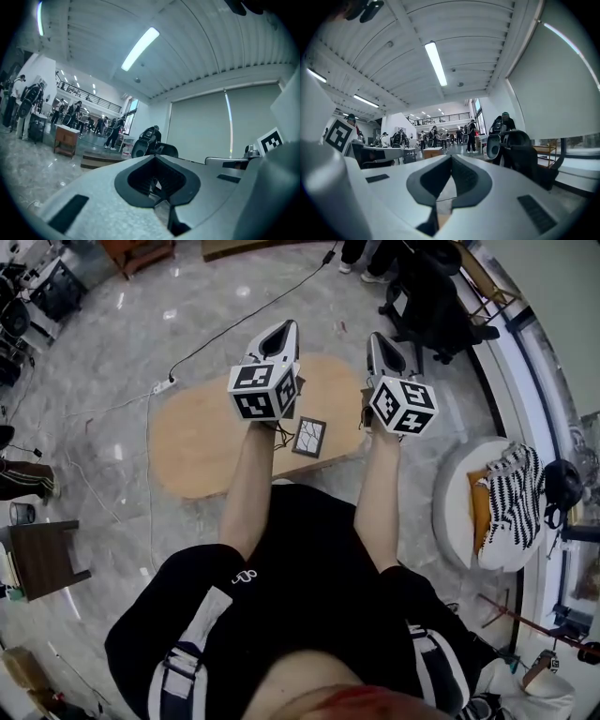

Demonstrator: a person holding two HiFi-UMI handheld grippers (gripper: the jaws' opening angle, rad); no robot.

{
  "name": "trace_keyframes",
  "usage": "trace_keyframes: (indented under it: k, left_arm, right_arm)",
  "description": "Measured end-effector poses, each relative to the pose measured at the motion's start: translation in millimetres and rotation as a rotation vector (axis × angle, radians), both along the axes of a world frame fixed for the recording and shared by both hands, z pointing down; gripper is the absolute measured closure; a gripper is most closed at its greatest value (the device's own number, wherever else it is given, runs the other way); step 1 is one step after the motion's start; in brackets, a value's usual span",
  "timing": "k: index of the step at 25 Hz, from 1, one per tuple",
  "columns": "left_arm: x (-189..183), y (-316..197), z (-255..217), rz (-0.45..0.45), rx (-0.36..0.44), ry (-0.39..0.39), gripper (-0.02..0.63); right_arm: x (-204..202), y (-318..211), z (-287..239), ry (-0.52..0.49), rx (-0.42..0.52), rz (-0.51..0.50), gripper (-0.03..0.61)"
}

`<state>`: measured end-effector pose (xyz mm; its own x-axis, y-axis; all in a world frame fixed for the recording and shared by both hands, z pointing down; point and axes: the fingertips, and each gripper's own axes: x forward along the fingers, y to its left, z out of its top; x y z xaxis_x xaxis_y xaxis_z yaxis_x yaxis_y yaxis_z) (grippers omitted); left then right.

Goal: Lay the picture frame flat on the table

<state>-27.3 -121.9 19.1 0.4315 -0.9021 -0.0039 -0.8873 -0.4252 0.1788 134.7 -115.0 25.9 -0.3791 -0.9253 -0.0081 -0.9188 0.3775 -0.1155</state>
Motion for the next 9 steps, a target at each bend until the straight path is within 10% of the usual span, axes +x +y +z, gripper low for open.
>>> trace_keyframes:
  k: [9]
  left_arm:
    - [-7.5,-12.3,-7.8,-0.011,0.014,-0.007,0.604]
  right_arm:
    - [2.5,-15.1,-9.0,0.011,0.018,0.013,0.566]
